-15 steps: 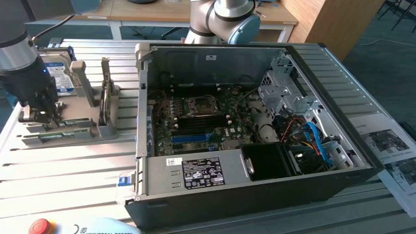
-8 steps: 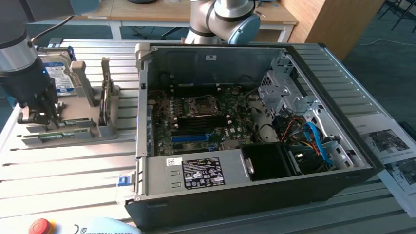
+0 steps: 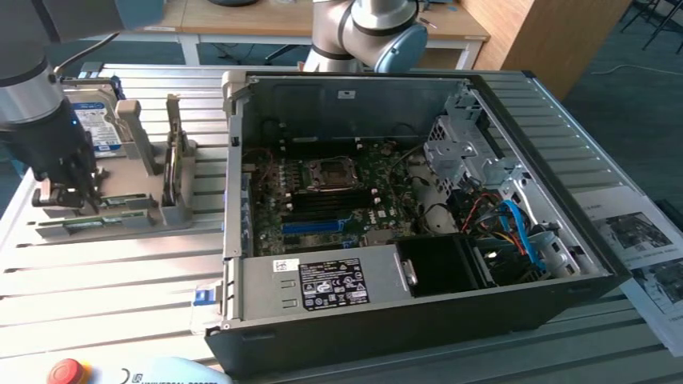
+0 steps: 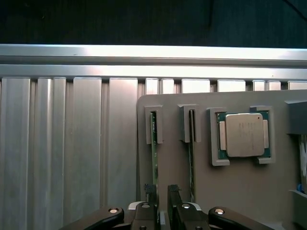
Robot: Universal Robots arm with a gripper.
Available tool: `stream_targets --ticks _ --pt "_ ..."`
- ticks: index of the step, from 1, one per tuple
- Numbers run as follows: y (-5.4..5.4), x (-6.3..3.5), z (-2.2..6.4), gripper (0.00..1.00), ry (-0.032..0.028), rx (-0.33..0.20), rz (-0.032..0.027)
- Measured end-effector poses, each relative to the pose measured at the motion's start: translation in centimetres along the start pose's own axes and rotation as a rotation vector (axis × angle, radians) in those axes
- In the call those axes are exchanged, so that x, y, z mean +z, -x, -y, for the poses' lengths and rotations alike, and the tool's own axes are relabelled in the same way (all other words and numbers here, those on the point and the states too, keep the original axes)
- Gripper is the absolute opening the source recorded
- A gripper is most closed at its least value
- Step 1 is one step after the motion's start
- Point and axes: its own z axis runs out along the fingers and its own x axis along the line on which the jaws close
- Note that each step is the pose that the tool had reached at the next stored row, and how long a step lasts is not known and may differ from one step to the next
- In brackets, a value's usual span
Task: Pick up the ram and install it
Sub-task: 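Pick up the ram and move it above insertion slot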
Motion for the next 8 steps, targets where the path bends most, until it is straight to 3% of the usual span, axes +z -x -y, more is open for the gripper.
stream_targets --ticks 8 --pt "-0.02 0.94 0.02 0.24 -0.0001 0.0 0.0"
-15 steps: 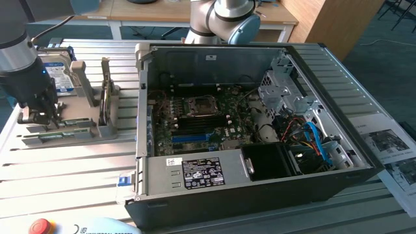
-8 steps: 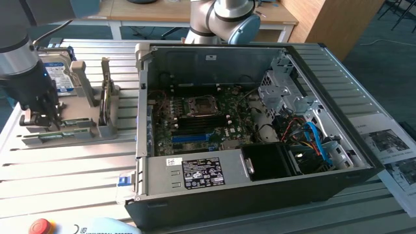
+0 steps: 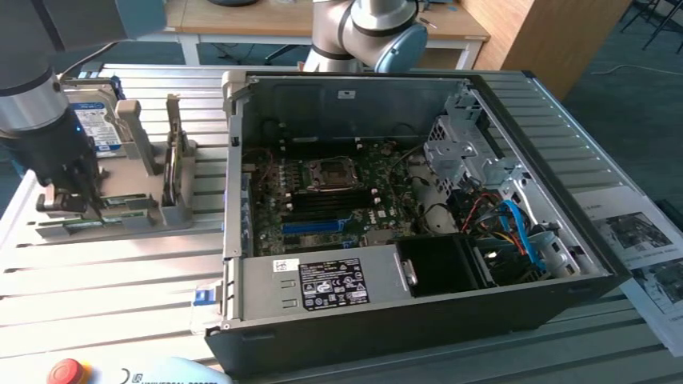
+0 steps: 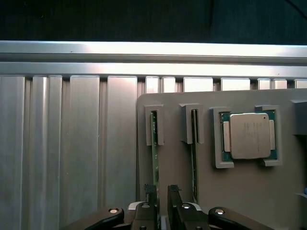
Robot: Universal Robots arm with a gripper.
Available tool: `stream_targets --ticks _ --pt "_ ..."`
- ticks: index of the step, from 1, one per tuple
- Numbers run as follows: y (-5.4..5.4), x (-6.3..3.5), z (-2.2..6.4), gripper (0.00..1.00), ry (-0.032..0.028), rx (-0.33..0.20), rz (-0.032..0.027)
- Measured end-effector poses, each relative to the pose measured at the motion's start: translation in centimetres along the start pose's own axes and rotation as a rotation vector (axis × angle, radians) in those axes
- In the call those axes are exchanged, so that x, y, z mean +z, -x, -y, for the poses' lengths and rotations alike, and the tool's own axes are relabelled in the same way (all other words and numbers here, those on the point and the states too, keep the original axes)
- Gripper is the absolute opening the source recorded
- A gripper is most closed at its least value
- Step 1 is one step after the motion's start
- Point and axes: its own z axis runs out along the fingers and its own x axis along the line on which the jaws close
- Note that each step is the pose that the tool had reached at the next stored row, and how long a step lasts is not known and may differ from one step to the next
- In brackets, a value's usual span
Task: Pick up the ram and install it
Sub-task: 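Pick up the ram and move it above insertion slot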
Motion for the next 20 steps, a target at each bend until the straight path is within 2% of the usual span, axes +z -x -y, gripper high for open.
stream_targets --ticks 7,13,20 --pt "0.0 0.1 0.02 0.24 -0.0001 0.0 0.0001" --pt "0.0 0.08 0.58 0.24 0.0002 0.0 0.0" --pt "-0.04 0.23 0.58 0.24 0.0004 0.0 0.0"
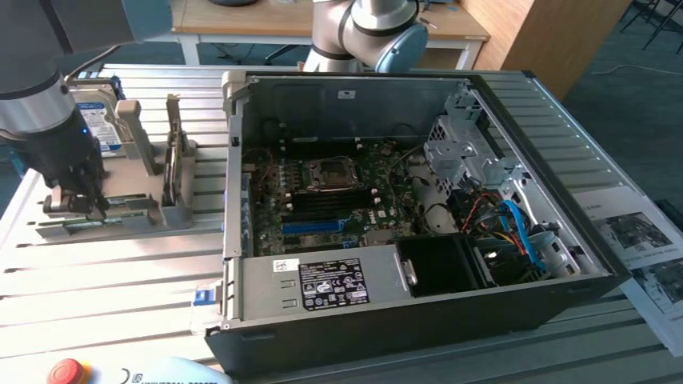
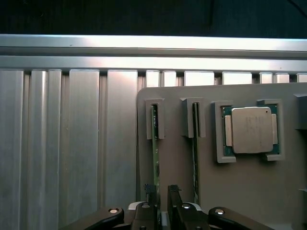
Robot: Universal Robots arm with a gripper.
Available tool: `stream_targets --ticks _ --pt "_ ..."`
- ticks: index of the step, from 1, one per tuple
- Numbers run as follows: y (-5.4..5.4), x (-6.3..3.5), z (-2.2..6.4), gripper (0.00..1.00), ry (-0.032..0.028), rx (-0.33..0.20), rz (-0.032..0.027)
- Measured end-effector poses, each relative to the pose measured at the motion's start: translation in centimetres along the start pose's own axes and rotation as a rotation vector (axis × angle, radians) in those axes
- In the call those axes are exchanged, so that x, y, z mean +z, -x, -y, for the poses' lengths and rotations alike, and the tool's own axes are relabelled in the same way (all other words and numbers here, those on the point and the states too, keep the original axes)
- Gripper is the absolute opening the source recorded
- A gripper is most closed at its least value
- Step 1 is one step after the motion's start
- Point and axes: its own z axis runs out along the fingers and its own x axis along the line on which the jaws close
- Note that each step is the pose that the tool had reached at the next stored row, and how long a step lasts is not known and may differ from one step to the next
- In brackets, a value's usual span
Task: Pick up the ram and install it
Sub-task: 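Pick up the ram and move it above insertion slot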
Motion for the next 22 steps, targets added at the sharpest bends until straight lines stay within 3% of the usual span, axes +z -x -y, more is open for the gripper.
stream_targets --ticks 22 --pt "-0.35 0.07 0.21 0.24 -0.0001 0.0 0.0001"
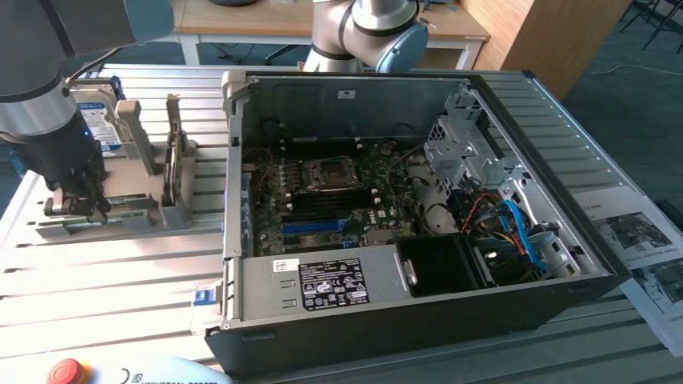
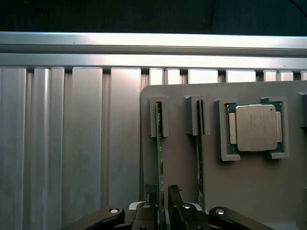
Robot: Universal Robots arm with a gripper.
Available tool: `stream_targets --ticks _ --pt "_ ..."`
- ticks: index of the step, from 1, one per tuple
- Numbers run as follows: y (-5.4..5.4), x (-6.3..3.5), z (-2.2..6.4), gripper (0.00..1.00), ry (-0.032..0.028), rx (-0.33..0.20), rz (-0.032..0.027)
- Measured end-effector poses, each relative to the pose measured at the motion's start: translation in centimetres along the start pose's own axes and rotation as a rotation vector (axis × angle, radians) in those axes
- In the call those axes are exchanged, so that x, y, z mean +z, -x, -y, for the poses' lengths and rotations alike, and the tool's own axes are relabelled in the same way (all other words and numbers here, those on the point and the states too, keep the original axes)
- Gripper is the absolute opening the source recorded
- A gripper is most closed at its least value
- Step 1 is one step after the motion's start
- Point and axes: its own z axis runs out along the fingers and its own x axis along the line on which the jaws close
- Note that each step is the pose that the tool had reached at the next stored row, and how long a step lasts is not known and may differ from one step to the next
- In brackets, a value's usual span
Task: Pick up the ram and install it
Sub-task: 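Pick up the ram and move it above insertion slot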
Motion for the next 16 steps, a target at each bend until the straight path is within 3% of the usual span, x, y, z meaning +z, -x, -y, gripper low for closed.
stream_targets --ticks 16 --pt "-0.01 -0.01 0.3 0.24 0.0016 -0.037 -0.0026"
